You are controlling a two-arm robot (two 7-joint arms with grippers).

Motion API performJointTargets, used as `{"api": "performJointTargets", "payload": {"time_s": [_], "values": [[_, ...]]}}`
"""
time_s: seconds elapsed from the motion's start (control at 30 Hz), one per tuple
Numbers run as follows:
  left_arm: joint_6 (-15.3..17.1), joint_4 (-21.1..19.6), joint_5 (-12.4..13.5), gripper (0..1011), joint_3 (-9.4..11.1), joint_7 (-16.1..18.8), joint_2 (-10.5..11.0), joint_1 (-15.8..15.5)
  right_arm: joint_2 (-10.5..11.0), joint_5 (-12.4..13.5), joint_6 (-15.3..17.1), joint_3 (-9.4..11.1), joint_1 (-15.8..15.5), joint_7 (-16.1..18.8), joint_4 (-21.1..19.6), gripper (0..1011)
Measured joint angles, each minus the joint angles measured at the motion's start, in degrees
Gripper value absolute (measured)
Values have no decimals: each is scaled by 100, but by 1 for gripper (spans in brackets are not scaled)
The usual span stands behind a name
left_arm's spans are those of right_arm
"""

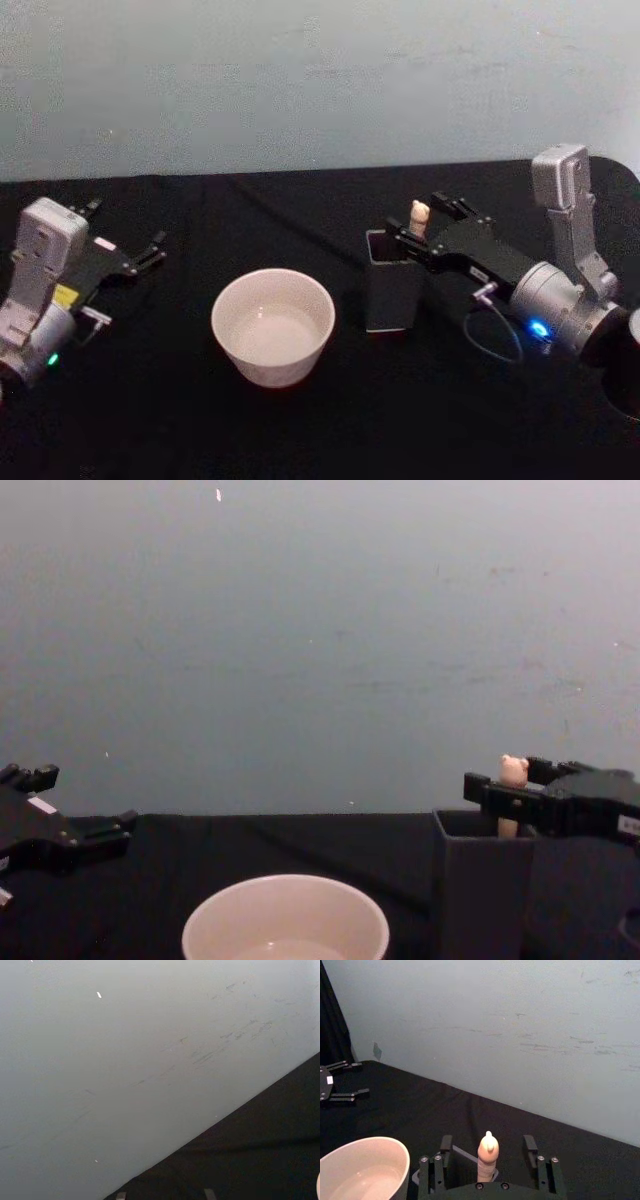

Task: Pick up the stirring spoon with one hand, stir inside the cup, then place it back in its original position.

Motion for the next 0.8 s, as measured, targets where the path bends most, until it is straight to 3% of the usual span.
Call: {"api": "performJointTargets", "payload": {"time_s": [0.47, 0.5, 0.63, 0.8], "values": [[0, -1, 0, 1001, 0, 0, 0, 0, 7, 9, -15, -4, -6, -8, -3, 503], [0, 0, 0, 1001, 0, 0, 0, 0, 8, 9, -15, -5, -6, -9, -2, 433], [0, 0, 0, 1001, 0, 0, 0, 0, 8, 12, -17, -4, -6, -11, -3, 314], [0, 0, 0, 1001, 0, 0, 0, 0, 8, 13, -19, -4, -6, -11, -3, 212]]}}
